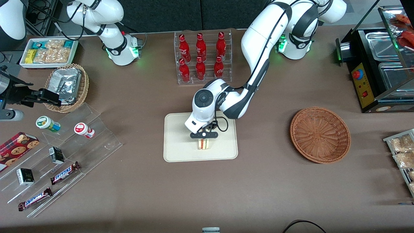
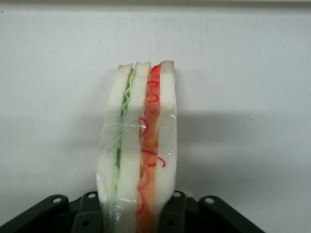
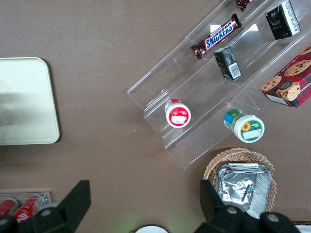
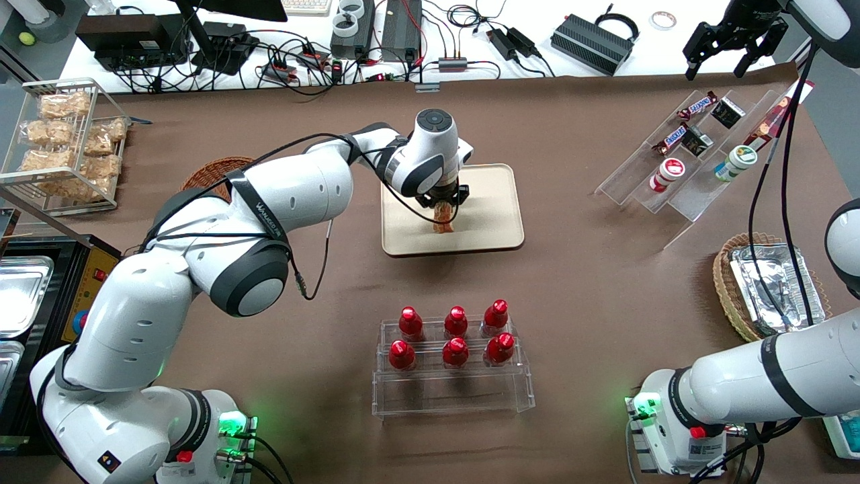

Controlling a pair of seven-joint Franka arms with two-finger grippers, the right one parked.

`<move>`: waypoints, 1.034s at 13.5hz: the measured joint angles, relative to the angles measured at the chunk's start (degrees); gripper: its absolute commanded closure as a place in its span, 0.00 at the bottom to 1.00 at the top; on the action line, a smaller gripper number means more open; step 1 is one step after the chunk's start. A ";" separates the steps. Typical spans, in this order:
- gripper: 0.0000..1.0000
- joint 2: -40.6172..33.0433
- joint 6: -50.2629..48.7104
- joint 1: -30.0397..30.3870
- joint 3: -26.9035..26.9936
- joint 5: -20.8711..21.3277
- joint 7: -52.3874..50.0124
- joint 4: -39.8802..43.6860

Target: Place sandwich from basket to tray

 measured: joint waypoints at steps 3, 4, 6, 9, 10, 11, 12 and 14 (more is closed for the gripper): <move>0.00 -1.95 -1.33 0.10 0.77 0.00 -1.68 1.76; 0.00 -3.83 -4.27 0.43 1.37 0.00 -2.29 2.15; 0.00 -9.04 -12.99 2.59 2.32 0.01 -2.56 2.36; 0.00 -18.69 -18.94 8.77 2.42 0.00 1.73 -3.06; 0.00 -21.98 -18.92 10.49 2.44 0.00 3.79 -6.72; 0.00 -25.18 -18.57 12.11 2.46 -0.01 6.04 -10.78; 0.00 -28.24 -17.61 13.70 2.51 -0.01 8.49 -15.15; 0.00 -33.57 -14.93 17.21 2.61 -0.01 13.82 -23.56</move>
